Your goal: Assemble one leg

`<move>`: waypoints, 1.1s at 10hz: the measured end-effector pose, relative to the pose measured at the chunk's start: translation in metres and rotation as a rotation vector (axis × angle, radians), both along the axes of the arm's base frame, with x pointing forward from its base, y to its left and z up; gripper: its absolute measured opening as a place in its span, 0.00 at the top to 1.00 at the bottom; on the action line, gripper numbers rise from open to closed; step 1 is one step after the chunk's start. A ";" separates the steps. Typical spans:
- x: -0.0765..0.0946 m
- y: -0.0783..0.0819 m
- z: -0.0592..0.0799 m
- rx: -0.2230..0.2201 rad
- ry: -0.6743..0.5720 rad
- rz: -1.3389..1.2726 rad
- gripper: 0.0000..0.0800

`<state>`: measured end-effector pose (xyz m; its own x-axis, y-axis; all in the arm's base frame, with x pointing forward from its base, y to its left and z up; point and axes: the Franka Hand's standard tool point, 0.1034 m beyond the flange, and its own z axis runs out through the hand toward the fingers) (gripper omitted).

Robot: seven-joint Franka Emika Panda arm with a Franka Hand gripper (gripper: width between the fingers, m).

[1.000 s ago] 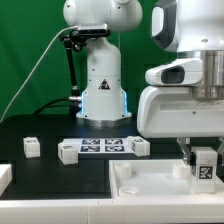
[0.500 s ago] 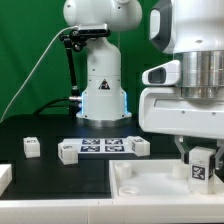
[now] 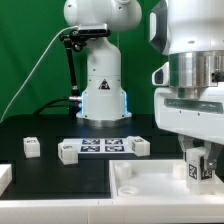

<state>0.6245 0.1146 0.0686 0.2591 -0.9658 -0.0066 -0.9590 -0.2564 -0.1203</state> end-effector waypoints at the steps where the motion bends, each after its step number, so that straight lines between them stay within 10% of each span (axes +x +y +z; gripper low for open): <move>1: 0.000 0.000 0.000 0.014 0.004 -0.055 0.64; 3: -0.001 0.001 -0.001 0.014 0.005 -0.059 0.62; 5: -0.001 0.002 -0.001 0.008 0.004 -0.010 0.24; 11: -0.002 0.006 -0.004 -0.061 -0.026 0.559 0.19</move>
Offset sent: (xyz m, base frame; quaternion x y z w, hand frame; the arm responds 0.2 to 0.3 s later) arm 0.0000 0.0000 0.0000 0.0000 0.0000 -0.0799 0.9968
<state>0.6228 0.1206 0.0642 0.7307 -0.6802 0.0583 -0.6724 -0.7318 -0.1107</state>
